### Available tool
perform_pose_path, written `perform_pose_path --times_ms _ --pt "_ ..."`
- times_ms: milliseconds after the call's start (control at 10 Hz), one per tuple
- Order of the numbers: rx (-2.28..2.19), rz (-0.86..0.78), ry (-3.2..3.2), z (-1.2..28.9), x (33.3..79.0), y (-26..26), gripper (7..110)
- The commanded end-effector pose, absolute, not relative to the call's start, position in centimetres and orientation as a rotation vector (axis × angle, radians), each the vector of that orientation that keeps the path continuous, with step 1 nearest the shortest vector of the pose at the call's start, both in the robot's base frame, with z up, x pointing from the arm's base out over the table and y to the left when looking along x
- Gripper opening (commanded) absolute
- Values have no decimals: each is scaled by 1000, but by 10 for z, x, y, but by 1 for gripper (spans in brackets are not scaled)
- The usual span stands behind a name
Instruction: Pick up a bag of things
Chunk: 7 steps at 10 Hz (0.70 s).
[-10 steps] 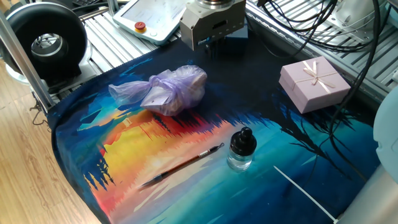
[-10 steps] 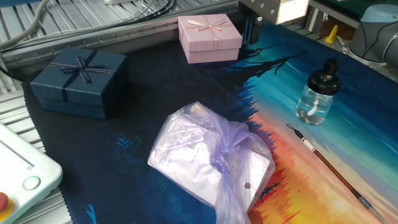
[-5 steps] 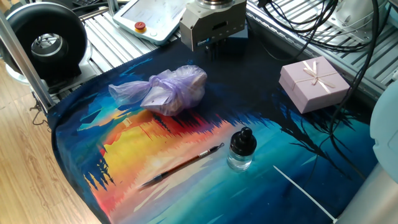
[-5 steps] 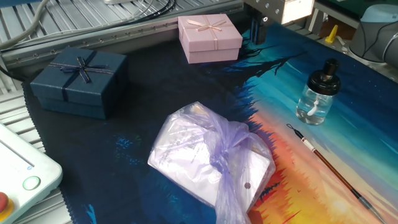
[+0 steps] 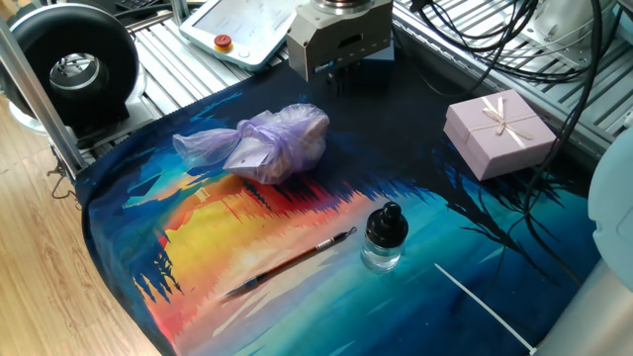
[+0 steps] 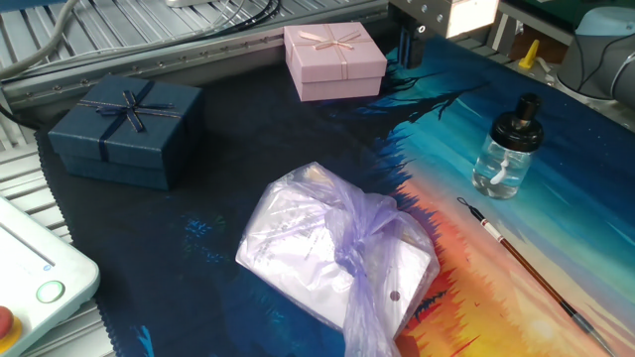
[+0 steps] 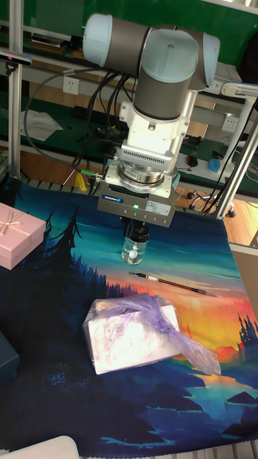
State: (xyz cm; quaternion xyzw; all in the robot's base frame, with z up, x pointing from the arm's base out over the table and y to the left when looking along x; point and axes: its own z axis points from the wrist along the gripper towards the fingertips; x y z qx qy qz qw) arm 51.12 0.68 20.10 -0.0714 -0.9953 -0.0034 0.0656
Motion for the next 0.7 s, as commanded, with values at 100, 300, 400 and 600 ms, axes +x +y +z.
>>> perform_pose_path --times_ms 100,300,400,600 --pt "-219 -26 -3002 202 511 9 7" --pt "-210 -27 -3003 202 511 9 7" --pt "-205 -29 -3003 202 511 9 7" --pt "-204 -15 -3001 202 511 7 7"
